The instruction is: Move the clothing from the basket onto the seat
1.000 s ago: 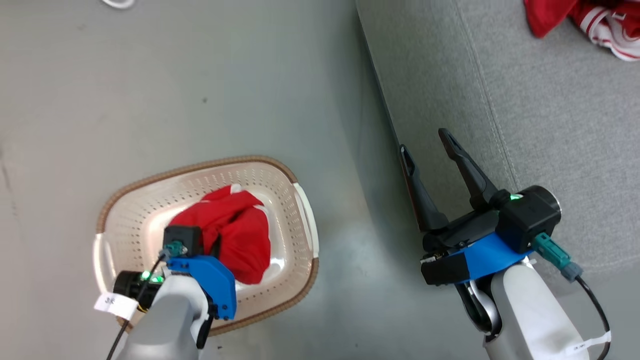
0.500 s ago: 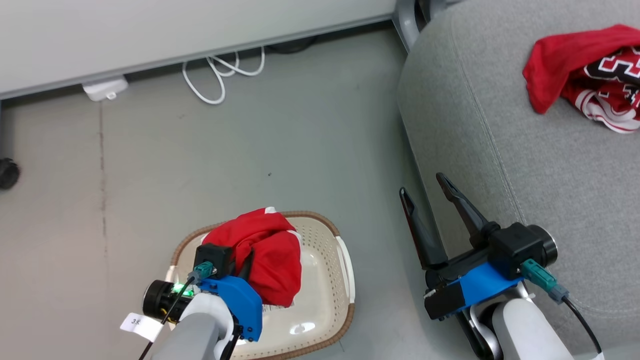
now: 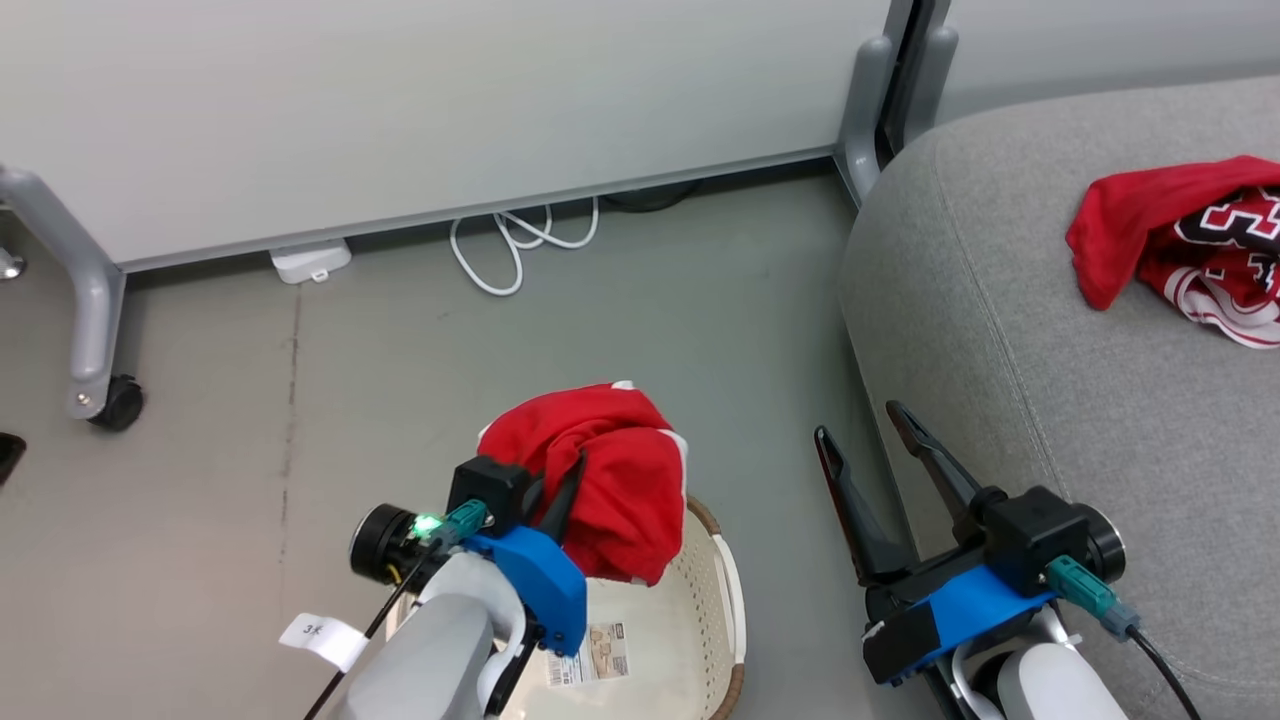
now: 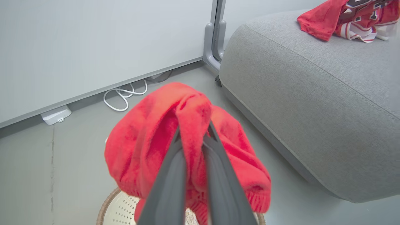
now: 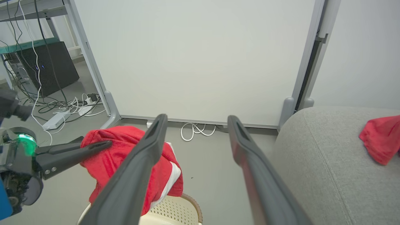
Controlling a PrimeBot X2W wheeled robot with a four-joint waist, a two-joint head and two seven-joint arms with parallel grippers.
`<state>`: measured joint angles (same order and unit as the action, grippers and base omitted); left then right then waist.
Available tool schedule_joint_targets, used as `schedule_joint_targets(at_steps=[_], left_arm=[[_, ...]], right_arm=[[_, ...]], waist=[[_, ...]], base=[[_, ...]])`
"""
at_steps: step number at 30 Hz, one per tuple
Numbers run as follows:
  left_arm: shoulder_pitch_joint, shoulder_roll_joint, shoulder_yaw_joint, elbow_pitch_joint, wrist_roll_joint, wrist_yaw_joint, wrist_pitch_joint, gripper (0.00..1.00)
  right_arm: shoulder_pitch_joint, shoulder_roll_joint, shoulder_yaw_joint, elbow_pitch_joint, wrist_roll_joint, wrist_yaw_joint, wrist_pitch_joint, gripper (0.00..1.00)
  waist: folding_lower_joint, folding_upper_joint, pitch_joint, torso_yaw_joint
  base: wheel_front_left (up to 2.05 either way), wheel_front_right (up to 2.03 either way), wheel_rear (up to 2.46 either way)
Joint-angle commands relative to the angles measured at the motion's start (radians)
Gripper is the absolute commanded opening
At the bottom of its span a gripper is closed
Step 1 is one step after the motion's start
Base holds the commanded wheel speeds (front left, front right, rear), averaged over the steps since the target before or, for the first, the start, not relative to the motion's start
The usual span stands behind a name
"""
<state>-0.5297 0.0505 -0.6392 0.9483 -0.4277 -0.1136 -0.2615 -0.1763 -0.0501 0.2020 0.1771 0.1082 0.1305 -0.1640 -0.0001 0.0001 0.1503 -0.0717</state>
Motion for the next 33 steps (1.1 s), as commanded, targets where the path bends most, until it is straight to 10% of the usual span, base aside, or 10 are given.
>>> schedule_joint_targets(at_steps=[1, 33], left_arm=[[-0.017, 0.0, -0.01, -0.019, -0.002, 0.001, -0.005, 0.0], [-0.179, 0.0, -0.218, -0.238, -0.218, 0.061, 0.08, 0.0]], right_arm=[[0.016, 0.0, 0.001, -0.003, 0.005, 0.0, 0.002, 1.0], [0.083, 0.0, 0.02, -0.005, 0.023, 0.001, 0.031, 1.0]], waist=[[0.0001, -0.0001, -0.018, 0.01], [0.0001, -0.0001, -0.122, 0.047]], base=[[0.0, 0.0, 0.0], [0.0, 0.0, 0.0]])
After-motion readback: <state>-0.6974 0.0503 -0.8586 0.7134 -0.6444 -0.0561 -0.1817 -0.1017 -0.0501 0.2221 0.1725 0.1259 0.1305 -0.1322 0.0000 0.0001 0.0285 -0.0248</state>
